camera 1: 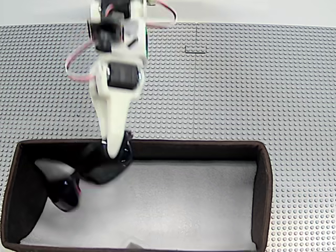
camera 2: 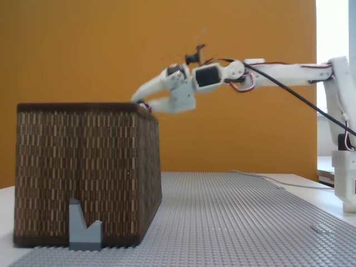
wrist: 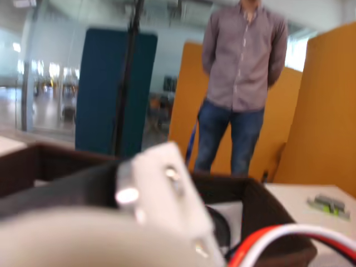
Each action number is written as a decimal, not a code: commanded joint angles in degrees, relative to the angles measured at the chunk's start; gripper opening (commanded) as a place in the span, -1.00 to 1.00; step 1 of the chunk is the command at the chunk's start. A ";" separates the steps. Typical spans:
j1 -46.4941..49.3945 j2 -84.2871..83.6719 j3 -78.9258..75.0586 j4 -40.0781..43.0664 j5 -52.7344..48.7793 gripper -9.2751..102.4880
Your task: Grasp a glasses and put it in the bin.
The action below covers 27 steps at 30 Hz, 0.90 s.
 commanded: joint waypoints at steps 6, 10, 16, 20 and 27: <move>-0.18 -1.23 -4.31 7.29 3.87 -0.36; -0.09 3.52 -5.98 8.79 4.04 -0.32; 0.62 16.17 -6.94 14.24 5.45 -0.28; 1.23 31.20 -2.55 23.47 6.33 -0.28; 3.52 54.32 10.46 43.51 7.47 -0.30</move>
